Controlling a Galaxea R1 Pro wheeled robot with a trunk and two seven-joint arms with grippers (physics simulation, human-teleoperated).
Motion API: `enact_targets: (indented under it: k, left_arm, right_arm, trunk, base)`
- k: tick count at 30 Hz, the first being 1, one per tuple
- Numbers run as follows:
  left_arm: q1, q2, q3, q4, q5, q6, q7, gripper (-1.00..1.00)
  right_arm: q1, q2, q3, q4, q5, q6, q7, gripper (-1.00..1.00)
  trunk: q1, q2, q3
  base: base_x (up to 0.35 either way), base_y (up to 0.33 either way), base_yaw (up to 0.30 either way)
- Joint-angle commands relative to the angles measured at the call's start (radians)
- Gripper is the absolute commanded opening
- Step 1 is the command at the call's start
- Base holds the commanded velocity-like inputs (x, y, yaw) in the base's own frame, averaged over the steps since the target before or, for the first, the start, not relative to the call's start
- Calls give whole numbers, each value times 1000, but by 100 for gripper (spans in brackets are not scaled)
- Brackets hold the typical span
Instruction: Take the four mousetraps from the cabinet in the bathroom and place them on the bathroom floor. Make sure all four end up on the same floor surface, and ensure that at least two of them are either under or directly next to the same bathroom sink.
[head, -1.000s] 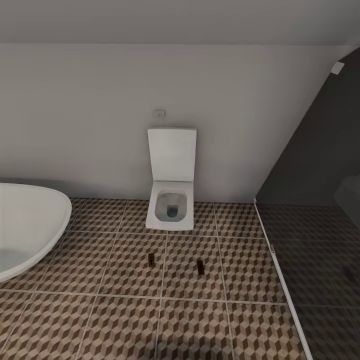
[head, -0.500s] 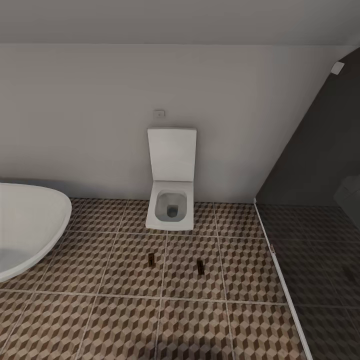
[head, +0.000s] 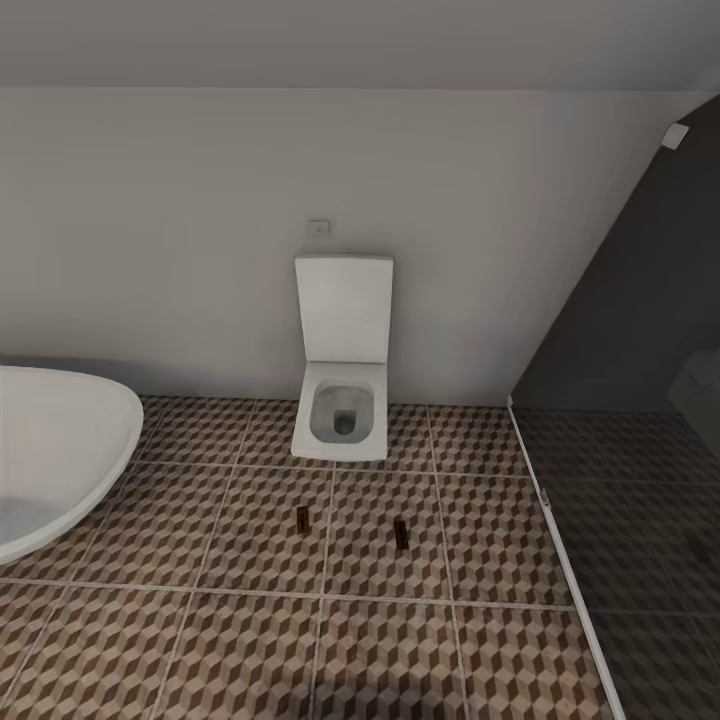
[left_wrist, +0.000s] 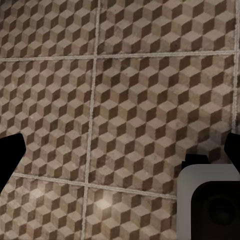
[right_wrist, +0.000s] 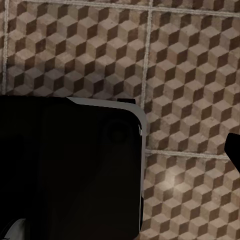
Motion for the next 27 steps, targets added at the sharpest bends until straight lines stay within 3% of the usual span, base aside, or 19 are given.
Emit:
enact_targets:
  k: [1, 27]
  left_arm:
    - [-1, -1, -9, 3, 3, -4, 4, 100]
    - [-1, 0, -9, 3, 3, -4, 4, 100]
  right_arm:
    - [-1, 0, 3, 1, -4, -3, 4, 100]
    - [-1, 0, 3, 1, -4, -3, 4, 100]
  trunk:
    - [0, -2, -1]
    - [0, -2, -1]
  base:
    - [0, 0, 0]
    - [0, 0, 0]
